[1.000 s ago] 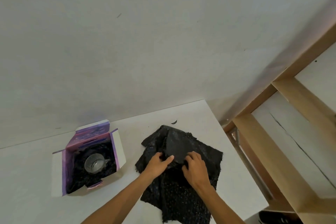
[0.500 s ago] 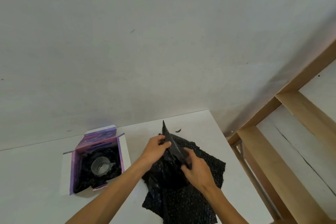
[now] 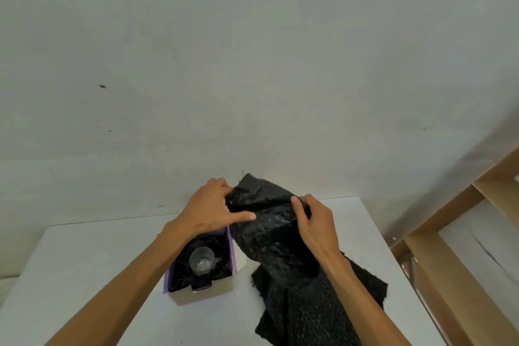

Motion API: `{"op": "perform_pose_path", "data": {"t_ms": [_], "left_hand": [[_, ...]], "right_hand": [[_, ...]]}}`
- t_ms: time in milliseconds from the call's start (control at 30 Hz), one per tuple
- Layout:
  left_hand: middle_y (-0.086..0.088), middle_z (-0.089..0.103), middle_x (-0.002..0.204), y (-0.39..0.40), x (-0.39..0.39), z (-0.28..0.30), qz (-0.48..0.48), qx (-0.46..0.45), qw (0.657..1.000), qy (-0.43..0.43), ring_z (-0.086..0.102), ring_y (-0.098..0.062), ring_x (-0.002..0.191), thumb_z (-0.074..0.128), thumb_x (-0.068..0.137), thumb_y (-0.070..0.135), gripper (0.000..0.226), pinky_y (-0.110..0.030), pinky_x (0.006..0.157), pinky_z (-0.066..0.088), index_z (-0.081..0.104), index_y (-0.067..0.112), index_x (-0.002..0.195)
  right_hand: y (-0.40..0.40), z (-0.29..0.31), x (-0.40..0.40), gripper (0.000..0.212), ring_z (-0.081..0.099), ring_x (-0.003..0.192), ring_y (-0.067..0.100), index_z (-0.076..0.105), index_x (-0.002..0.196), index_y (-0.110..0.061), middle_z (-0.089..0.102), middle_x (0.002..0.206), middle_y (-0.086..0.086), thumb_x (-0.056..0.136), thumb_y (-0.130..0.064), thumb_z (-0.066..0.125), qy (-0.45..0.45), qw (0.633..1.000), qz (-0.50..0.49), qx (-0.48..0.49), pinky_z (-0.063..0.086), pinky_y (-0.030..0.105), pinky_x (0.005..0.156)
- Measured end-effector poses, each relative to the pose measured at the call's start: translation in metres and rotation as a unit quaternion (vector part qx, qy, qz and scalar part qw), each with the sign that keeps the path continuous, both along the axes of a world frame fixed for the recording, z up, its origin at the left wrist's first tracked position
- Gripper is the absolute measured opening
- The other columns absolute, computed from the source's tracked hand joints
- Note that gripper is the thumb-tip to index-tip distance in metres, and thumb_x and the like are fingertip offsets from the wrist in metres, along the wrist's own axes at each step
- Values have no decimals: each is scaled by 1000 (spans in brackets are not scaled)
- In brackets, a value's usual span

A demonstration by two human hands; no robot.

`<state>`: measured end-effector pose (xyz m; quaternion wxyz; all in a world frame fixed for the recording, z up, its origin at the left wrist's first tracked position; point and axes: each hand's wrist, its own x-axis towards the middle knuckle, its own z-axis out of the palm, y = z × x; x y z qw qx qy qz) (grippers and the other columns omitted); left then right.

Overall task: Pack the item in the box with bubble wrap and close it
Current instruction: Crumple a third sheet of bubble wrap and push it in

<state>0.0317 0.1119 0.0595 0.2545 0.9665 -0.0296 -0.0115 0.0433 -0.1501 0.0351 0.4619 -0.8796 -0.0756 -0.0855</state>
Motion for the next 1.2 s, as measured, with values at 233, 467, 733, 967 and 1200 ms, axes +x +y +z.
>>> {"op": "perform_pose_path", "data": {"t_ms": [233,467,733,967,1200], "left_hand": [[1,72,93,46,-20,7,94,-352,929,-64,71,-16,90,66,95,27,9,-33,85,59,66,19,99],[4,67,98,102,-44,-17,193,-273,923,-188,64,-6,90,67,93,13,11,-38,81,59,62,20,100],[4,-16,164,126,-65,-107,89,-61,987,-115,48,-23,126,75,82,9,108,-35,70,63,2,39,156],[-1,54,140,113,-61,-160,-50,57,996,40,55,-18,122,59,96,30,49,-29,100,50,46,27,143],[-7,59,128,99,-48,-184,-96,114,982,115,56,-26,117,56,93,16,27,-35,98,49,66,14,118]], "right_hand": [[61,-12,-6,46,58,82,-11,39,103,-49,62,98,-22,76,-63,74,114,977,163,-81,54,16,70],[102,-33,2,59,55,95,-6,40,147,-30,53,125,-10,95,-11,62,19,996,90,-12,42,1,84],[157,-96,-46,64,47,133,22,29,155,-21,26,161,1,96,-17,55,57,943,237,-229,44,32,108],[174,-130,-52,59,44,131,32,36,149,-17,52,143,12,96,-22,60,138,829,292,-457,37,42,112],[186,-115,-50,60,30,138,34,39,144,-10,33,151,15,94,-32,63,142,793,271,-527,28,46,116]]}}
